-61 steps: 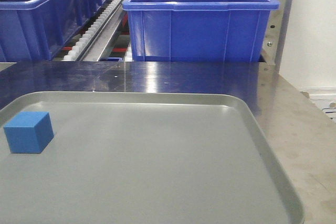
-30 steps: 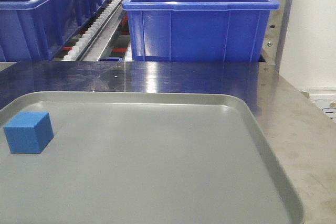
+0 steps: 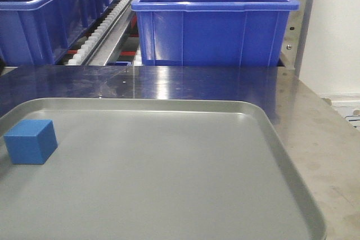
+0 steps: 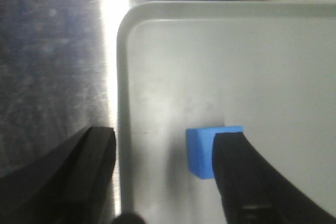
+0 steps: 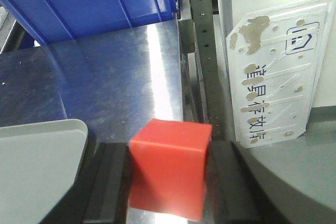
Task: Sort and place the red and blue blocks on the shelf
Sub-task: 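Lower the open left gripper over the blue cube and close it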
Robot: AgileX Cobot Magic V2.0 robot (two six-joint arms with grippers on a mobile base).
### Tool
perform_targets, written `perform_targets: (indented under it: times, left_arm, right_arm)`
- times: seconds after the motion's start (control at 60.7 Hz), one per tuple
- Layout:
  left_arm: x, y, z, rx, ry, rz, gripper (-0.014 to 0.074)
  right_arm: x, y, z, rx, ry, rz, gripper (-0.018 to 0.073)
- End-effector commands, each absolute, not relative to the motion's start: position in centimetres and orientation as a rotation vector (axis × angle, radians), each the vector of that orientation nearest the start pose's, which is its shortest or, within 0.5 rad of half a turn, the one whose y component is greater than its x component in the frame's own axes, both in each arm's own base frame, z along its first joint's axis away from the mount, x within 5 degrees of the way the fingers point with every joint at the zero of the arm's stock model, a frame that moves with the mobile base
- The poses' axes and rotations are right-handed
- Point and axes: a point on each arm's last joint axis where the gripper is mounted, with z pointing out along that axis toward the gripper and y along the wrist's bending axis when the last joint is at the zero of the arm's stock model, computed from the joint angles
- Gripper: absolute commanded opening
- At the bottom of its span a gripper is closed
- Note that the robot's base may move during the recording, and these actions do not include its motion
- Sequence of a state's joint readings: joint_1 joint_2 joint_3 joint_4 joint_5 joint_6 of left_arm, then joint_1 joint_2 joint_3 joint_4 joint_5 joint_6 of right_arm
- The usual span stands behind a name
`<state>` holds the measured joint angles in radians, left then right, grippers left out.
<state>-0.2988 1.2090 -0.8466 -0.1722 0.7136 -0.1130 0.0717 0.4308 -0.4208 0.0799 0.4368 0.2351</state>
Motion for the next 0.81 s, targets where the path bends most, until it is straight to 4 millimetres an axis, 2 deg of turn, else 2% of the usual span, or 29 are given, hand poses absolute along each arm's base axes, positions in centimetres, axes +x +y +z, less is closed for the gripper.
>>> perform_targets:
  times: [0.0,0.264,0.791]
  left_arm:
    - [22.7,-8.9,29.7,0.119,2.480,-0.414,0.0468]
    - [23.5,-11.0,28.8,0.182,2.503,-0.441,0.0468]
    - [23.9,-13.5,26.4,0.183,2.589,-0.453,0.0468]
  right_arm:
    - [9.5,0.9,30.2,0.193,1.816,0.279,0.0049]
    - [9.5,0.9,30.2,0.193,1.816,0.279,0.0049]
    - [9.5,0.9,30.2,0.193,1.816,0.279,0.0049]
